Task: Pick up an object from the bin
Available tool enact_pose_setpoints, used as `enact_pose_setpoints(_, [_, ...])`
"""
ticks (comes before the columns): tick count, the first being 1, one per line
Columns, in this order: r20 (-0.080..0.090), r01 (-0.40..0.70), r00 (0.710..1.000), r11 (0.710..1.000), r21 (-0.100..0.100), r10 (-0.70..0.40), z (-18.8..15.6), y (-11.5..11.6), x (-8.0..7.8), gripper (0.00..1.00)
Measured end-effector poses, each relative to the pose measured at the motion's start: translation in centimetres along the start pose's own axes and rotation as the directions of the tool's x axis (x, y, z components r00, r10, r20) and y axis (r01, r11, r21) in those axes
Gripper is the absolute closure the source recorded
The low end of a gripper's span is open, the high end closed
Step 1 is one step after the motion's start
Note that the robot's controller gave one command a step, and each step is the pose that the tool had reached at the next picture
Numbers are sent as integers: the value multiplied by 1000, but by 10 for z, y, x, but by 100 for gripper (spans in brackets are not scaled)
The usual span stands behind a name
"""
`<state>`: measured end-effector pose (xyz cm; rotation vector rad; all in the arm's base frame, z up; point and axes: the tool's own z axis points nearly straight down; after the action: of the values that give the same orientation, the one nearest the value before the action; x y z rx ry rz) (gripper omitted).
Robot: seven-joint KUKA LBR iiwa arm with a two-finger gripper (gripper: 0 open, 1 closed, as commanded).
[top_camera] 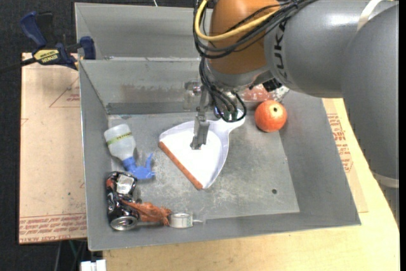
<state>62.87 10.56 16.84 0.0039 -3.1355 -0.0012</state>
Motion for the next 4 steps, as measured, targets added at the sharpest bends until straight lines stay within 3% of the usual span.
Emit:
enact_pose_setpoints(1, [8, -3, 1000, 1000, -1, 3, -5, -1, -2, 0])
enact_pose_setpoints(2, [2, 6, 1000, 1000, -2, -6, 101, -1, -5, 0])
enact_pose_setpoints(3, [24, 32, 999, 999, -3, -32, 13, -3, -23, 0])
enact_pose_setpoints(4, [-2, 81, 997, 997, -4, -81, 70, 77, 19, 0])
